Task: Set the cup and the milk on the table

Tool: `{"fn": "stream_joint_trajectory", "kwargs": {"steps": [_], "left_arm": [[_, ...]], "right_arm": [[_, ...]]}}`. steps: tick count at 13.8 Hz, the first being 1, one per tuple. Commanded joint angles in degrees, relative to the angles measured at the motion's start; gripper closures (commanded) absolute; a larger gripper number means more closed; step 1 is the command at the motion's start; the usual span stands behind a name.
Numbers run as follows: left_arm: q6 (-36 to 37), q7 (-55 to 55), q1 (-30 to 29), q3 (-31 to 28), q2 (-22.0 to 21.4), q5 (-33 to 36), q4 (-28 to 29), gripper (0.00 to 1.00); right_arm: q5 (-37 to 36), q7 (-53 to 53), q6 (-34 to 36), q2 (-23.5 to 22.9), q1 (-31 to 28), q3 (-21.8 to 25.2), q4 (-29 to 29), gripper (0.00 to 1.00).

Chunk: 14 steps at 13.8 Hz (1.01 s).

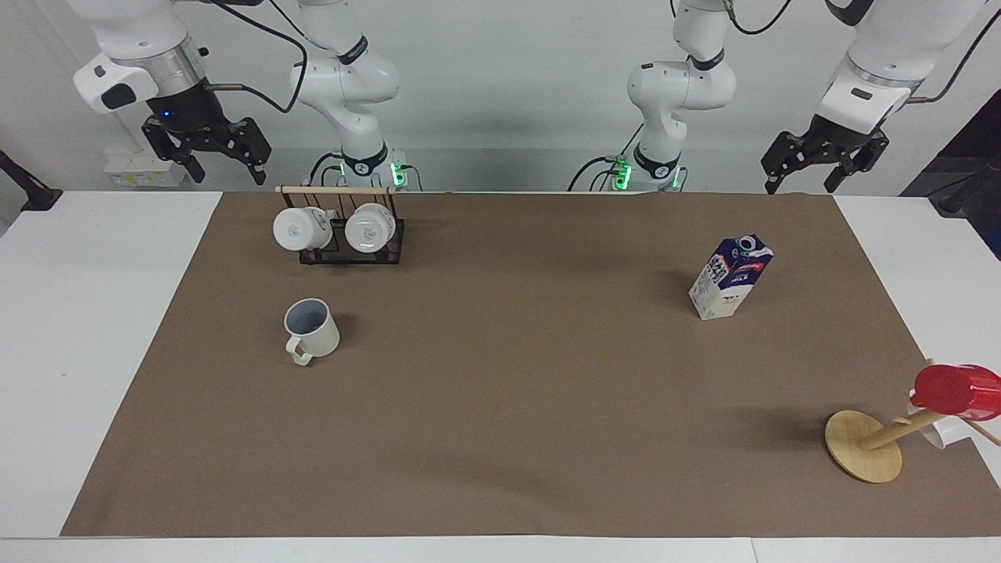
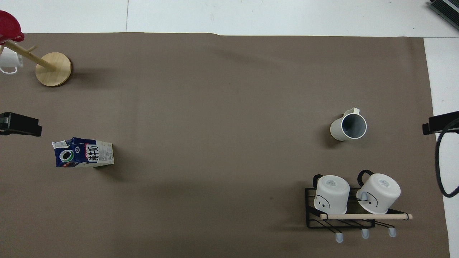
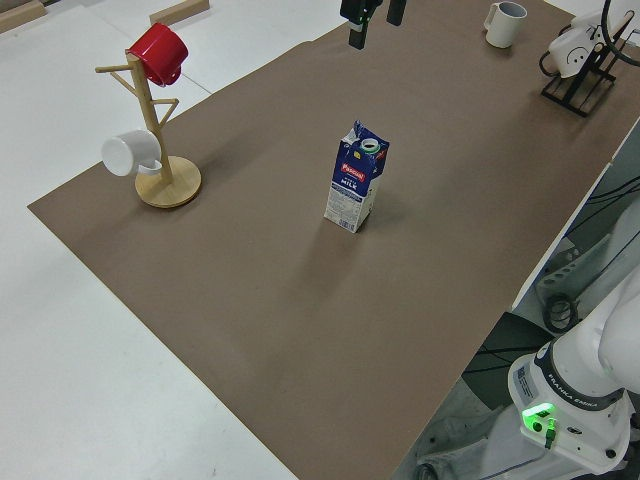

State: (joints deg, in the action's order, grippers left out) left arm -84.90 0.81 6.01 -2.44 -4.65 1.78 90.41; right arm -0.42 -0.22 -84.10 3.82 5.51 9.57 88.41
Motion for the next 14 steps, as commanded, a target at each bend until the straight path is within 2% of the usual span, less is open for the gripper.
{"fn": "stream_joint_trajectory", "kwargs": {"steps": [1, 14], "left_arm": [[1.1, 0.2, 0.6, -0.5, 0.1, 0.6, -1.0, 0.0], [0.5, 0.0, 0.9, -0.6, -0.7, 0.7, -0.7, 0.0]], "right_arm": [[0.2, -0.4, 0.1, 0.8, -0.7, -0.3, 0.6, 0.0], [-0.3, 0.0, -1.8, 3.1, -0.8, -0.2, 4.7, 0.0]]}}
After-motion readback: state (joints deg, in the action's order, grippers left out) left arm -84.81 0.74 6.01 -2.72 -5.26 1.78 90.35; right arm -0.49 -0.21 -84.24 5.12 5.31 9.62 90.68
